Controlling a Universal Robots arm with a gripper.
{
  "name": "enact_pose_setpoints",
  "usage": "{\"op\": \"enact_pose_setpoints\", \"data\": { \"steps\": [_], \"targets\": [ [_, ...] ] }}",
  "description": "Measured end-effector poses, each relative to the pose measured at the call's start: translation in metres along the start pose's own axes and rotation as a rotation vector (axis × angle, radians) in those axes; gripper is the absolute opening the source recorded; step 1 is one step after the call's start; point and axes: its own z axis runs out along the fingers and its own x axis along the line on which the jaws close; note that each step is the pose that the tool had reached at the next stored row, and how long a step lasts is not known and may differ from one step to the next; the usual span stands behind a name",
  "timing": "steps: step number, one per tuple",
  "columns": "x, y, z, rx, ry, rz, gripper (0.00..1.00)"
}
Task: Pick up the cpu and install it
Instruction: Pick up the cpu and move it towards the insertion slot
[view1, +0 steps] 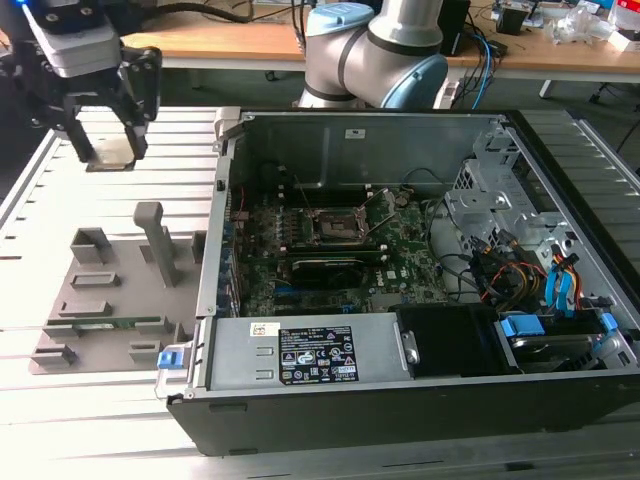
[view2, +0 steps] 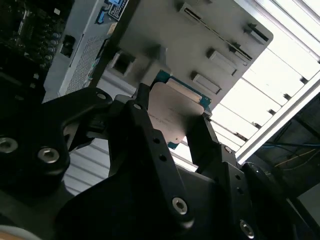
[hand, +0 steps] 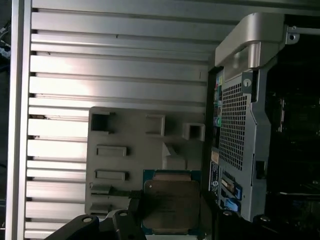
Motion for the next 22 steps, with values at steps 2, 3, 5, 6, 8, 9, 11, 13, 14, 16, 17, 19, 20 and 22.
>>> {"op": "enact_pose_setpoints", "data": {
  "steps": [2, 3, 5, 6, 8, 9, 11, 13, 14, 16, 17, 19, 20, 22],
  "targets": [
    [-0.0122, -0.0007, 0.0003, 0.0005, 0.0002, 0.000, 0.55],
    [-0.0182, -0.0010, 0.0005, 0.0006, 0.0002, 0.000, 0.55],
    [-0.0345, -0.0019, 0.0008, 0.0010, 0.0004, 0.000, 0.55],
    [-0.0371, -0.0020, 0.0009, 0.0011, 0.0005, 0.000, 0.55],
    [-0.0425, -0.0023, 0.0011, 0.0011, 0.0005, 0.000, 0.55],
    [-0.0455, -0.0024, 0.0012, 0.0011, 0.0005, 0.000, 0.55],
    [-0.0553, -0.0030, 0.0014, 0.0011, 0.0008, 0.000, 0.55],
    [-0.0679, -0.0036, 0.0017, 0.0012, 0.0015, 0.000, 0.55],
    [-0.0724, -0.0039, 0.0020, 0.0010, 0.0018, 0.000, 0.55],
    [-0.0834, -0.0044, 0.0029, 0.0011, 0.0033, 0.000, 0.55],
    [-0.0866, -0.0046, 0.0032, 0.0010, 0.0039, 0.000, 0.55],
    [-0.0978, -0.0047, 0.0046, 0.0009, 0.0054, 0.000, 0.55],
    [-0.1060, -0.0046, 0.0057, 0.0009, 0.0065, 0.000, 0.55],
    [-0.1240, -0.0037, 0.0085, 0.0009, 0.0095, 0.000, 0.55]
  ]
}}
